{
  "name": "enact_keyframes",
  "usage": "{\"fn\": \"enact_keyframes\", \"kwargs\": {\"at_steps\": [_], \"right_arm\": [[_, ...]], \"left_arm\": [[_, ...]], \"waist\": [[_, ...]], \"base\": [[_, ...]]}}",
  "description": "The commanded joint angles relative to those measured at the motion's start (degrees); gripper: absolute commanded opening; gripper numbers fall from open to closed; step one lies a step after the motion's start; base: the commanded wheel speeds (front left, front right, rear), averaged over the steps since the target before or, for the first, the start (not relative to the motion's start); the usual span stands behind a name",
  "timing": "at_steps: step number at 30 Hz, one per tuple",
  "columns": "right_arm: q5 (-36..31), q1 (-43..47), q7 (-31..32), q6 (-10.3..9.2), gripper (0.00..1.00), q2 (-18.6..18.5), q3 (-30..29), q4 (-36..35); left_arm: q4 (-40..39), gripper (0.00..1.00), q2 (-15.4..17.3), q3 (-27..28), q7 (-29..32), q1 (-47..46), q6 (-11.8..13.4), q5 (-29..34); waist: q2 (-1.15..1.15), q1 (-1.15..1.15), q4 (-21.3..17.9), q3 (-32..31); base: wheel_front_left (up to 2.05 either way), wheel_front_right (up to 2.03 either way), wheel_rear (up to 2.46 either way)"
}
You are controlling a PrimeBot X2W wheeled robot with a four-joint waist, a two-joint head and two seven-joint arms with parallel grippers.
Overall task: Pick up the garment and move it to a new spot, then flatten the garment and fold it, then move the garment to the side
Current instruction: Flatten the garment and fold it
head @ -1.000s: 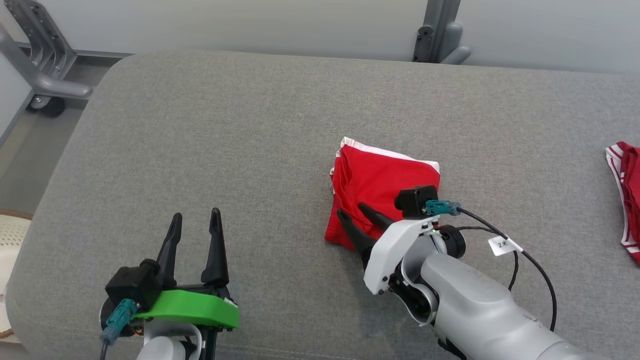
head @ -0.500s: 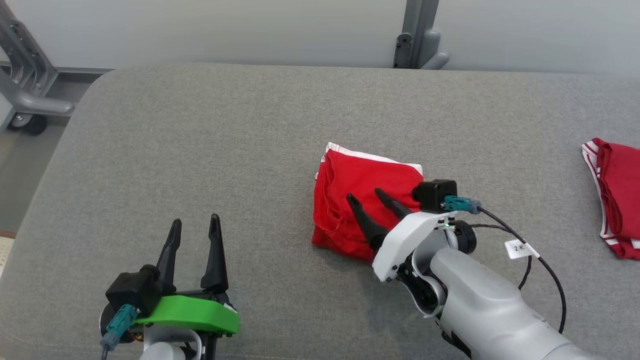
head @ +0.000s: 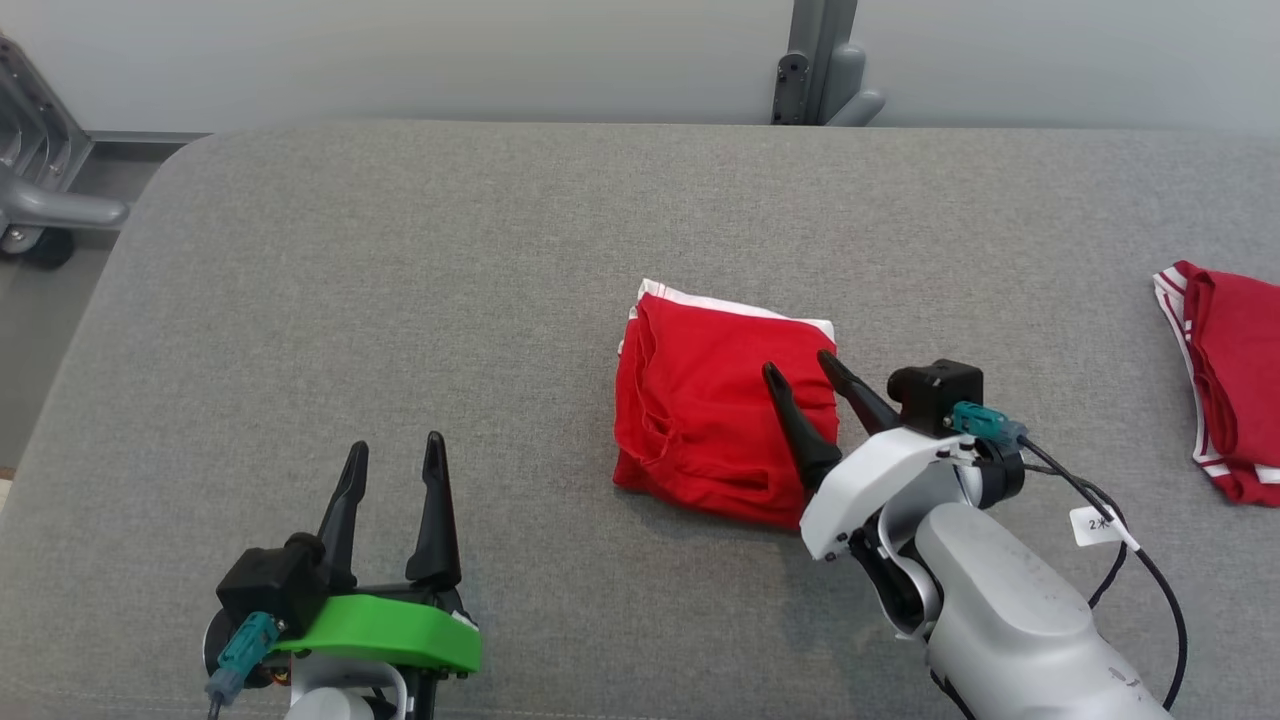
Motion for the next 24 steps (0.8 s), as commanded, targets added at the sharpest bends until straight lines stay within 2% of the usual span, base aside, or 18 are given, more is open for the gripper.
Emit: {"fn": "enact_keyframes", "kwargs": {"at_steps": [1,8,13,24], "right_arm": [[-0.9,0.9,-0.1,-0.01,0.0,0.0,-0.1,-0.1],[-5.4,-0.1,-0.1,-0.01,0.0,0.6,1.5,2.2],[-5.3,-0.8,-0.1,-0.01,0.0,0.8,4.2,4.2],[-5.1,-3.2,-0.1,-0.01,0.0,0.8,16.2,6.9]], "left_arm": [[-0.2,1.0,0.2,0.0,0.0,-0.4,-0.2,0.6],[0.1,1.0,0.1,-0.4,0.0,-2.2,-0.3,0.3],[0.2,1.0,0.0,-0.5,0.0,-3.0,-0.3,0.1],[0.2,1.0,-0.2,-0.4,0.0,-4.0,-0.6,0.0]], "waist": [[0.58,0.0,0.4,0.5],[0.58,0.0,3.0,2.8],[0.58,0.0,5.6,3.9],[0.58,0.0,9.4,5.8]], "base": [[0.0,0.0,0.0],[0.0,0.0,0.0],[0.0,0.0,0.0],[0.0,0.0,0.0]]}}
